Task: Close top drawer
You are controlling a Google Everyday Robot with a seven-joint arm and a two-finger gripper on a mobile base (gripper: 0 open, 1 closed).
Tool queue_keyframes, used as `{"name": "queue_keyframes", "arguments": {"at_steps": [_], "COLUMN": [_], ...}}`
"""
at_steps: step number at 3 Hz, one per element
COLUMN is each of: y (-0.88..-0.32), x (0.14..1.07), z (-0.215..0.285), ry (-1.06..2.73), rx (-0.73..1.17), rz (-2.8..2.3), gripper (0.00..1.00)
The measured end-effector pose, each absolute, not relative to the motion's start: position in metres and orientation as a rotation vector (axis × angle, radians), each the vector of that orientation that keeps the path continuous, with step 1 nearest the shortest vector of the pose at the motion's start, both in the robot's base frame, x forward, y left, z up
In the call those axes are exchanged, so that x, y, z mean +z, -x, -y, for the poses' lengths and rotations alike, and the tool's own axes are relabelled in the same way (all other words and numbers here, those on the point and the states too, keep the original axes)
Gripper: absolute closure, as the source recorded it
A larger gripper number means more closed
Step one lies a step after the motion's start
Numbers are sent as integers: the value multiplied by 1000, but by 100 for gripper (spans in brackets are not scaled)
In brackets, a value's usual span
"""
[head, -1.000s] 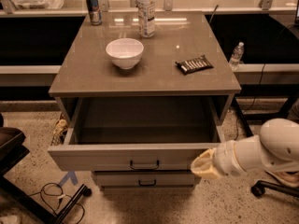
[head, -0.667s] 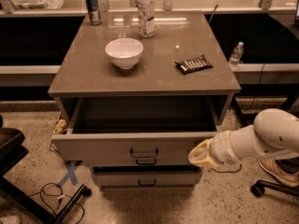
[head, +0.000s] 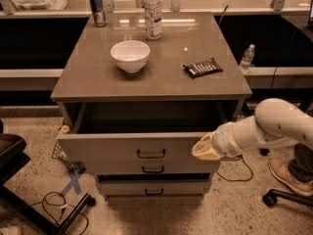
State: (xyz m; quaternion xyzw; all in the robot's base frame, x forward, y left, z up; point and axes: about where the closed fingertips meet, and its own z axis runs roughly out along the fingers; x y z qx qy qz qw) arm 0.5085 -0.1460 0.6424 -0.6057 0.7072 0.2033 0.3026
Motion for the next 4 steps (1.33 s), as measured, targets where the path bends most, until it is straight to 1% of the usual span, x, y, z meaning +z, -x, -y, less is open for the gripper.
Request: {"name": "queue_keyframes", "arguments": {"at_steps": [1,3,4], "y": [-525,-578,-578], "x": [641,639,639], "z": [143,132,132], "ry": [1610,1616,1617], "rx": [538,523,523], "rz": [-1870,-1864,-1864], "gripper": [100,100,100]}}
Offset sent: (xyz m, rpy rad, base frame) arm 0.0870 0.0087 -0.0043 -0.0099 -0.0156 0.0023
